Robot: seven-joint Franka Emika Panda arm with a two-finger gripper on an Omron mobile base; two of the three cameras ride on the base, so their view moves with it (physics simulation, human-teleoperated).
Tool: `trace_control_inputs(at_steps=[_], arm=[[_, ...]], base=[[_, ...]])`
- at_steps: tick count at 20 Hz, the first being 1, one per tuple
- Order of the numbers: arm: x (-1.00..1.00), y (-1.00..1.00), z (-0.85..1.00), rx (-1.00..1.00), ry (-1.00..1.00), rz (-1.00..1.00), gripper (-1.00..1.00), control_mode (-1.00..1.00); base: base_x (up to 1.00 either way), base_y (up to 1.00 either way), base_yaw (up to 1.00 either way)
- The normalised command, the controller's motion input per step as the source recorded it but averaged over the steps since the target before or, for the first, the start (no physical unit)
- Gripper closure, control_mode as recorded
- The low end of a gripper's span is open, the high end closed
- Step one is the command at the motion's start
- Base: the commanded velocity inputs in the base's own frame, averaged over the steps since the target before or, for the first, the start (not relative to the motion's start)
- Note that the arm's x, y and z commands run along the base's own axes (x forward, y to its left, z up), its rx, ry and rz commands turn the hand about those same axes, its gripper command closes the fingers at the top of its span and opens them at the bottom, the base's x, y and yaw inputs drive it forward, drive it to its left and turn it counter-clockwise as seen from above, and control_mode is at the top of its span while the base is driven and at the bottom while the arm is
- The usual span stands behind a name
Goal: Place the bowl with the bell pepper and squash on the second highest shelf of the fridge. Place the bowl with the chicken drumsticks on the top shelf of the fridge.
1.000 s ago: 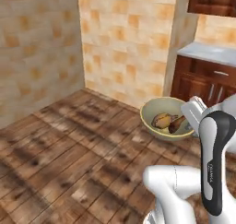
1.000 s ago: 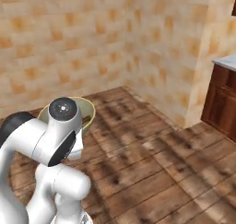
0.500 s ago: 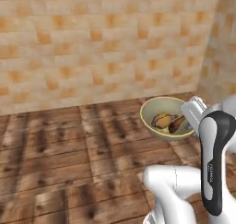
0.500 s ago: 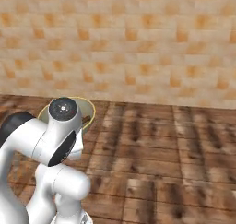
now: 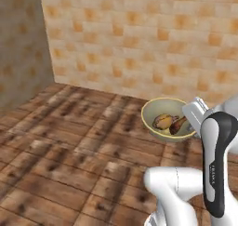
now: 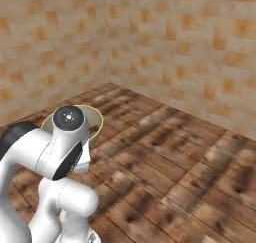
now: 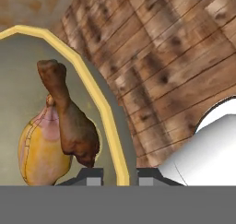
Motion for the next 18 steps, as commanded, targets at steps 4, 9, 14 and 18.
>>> trace_control_inputs(at_steps=[4,9,14,18], arm=[[0.0,0.0,0.0,0.0,0.0,0.0,1.0,1.0],[0.0,0.0,0.0,0.0,0.0,0.0,1.0,1.0],[0.0,0.0,0.0,0.0,0.0,0.0,1.0,1.0],[0.0,0.0,0.0,0.0,0.0,0.0,1.0,1.0]], base=[[0.0,-0.21,0.9],[0.0,-0.17,0.91],[0.0,-0.13,0.65],[0.41,-0.13,0.18]])
